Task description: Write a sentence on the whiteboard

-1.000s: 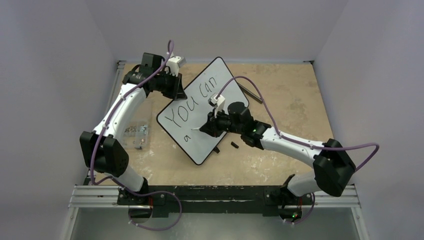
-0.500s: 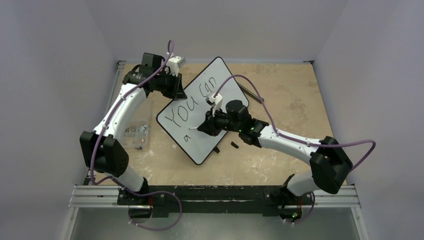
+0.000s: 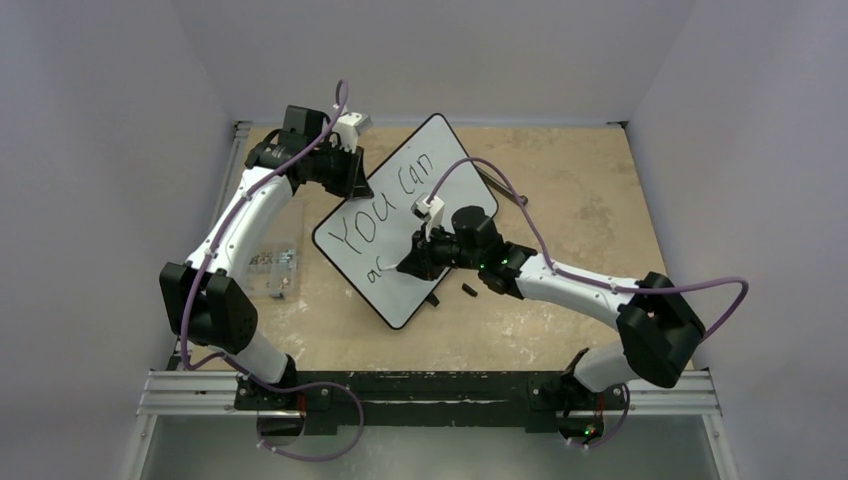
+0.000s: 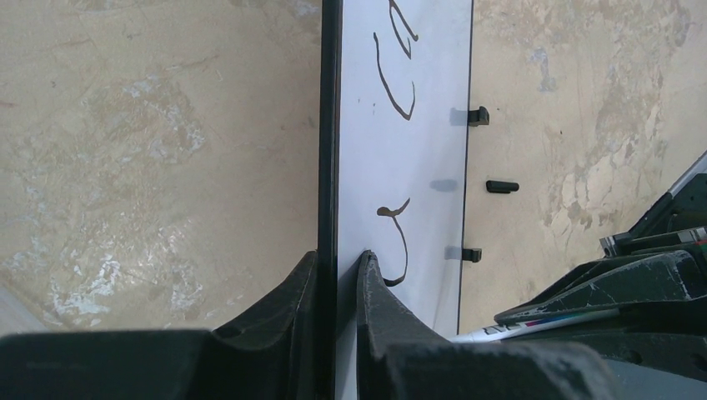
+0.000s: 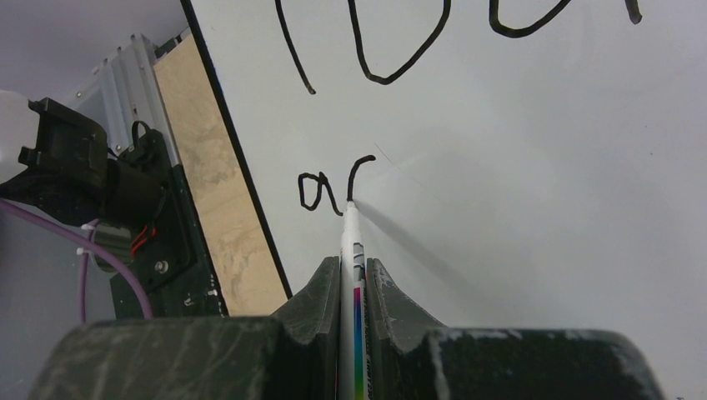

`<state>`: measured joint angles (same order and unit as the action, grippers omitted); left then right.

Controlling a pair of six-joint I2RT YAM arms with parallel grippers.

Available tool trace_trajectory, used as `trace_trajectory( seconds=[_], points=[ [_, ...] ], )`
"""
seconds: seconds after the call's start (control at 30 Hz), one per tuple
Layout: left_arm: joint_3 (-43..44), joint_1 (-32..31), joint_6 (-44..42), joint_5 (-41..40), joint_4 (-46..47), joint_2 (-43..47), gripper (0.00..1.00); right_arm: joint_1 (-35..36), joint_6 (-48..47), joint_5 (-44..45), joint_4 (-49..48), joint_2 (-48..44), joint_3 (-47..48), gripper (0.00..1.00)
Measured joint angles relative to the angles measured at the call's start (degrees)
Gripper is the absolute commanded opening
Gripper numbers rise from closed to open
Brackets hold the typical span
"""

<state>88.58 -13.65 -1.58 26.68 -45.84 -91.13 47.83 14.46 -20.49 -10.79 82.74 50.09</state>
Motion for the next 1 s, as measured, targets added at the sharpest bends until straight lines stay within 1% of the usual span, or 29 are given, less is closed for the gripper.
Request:
trace_trajectory(
  seconds=[0.33,0.63,0.83,1.0],
  points=[
    [0.00,-0.15,0.02,-0.13,0.02,0.04,0.00,0.13,-0.02,3.08,1.77,-1.53,-0.35,0.00],
    [0.00,-0.44,0.07,-0.48,0.00,0.35,0.00,0.09,-0.42,5.27,5.77,-2.80,2.64,0.00],
    [0.00,-0.59,0.04,-0.57,0.00,0.42,0.00,0.09,-0.13,5.73,5.44,-4.92,3.72,0.00],
    [0.00,-0.63,0.04,-0.63,0.00,0.42,0.00,0.09,0.55,6.51,4.52,-3.91,4.50,0.00]
  ],
)
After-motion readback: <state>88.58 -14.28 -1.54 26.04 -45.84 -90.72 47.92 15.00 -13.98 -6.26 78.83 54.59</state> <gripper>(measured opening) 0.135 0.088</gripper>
